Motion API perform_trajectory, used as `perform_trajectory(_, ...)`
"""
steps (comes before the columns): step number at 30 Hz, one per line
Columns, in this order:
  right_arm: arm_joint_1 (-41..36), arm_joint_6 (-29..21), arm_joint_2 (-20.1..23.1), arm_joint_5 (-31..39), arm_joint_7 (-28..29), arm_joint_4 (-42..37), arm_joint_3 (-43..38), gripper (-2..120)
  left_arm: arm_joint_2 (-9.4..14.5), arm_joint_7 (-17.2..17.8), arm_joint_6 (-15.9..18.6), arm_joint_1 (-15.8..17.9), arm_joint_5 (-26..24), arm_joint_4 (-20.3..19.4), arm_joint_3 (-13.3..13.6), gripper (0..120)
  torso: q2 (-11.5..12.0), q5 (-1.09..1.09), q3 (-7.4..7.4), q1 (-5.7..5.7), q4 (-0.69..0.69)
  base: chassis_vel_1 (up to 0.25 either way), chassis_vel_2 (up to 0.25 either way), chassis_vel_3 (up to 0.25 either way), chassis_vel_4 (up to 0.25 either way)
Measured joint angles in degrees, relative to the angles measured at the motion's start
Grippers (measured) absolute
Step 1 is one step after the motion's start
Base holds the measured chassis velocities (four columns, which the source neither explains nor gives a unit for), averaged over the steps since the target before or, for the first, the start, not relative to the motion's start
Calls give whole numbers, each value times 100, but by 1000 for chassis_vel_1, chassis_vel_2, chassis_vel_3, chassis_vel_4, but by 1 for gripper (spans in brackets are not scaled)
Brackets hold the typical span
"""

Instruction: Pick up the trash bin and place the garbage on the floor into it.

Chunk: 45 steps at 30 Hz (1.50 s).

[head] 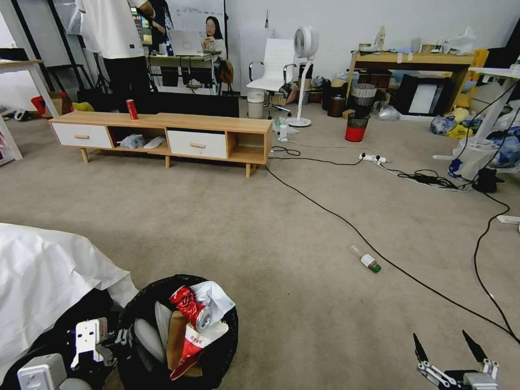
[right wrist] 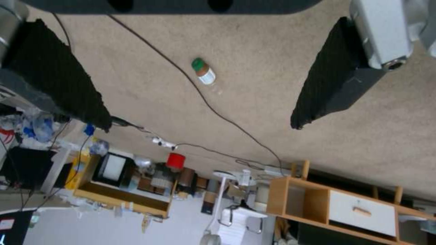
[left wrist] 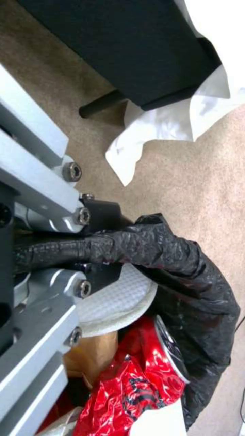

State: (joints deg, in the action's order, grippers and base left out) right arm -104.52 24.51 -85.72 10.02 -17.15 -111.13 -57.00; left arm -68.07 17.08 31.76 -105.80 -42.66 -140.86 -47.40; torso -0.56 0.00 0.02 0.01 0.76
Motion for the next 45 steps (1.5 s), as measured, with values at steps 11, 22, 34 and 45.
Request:
perform_trajectory(11, 14, -1, 12, 15, -12, 24, -3, 100, -4, -7, -4, -1, 7, 0, 0, 4, 0, 0, 0, 0, 0, -5, 4, 3, -3)
perform_trajectory(22, 27, -3, 22, 35, -21, 31, -8, 100, -6, -16, -9, -1, 19, 0, 3, 4, 0, 0, 0, 0, 1, -44, 48, 51, -39)
perform_trajectory(34, 26, -6, 23, 51, -31, 36, -22, 100, -4, -22, -9, 3, 2, -2, 17, 4, 0, 0, 0, 0, 1, -50, 51, 37, -45)
perform_trajectory(45, 29, -13, 21, 52, -42, 27, -23, 100, -5, -27, -9, 7, -9, -8, 20, 4, 0, 0, 0, 0, 0, -104, 101, 114, -99)
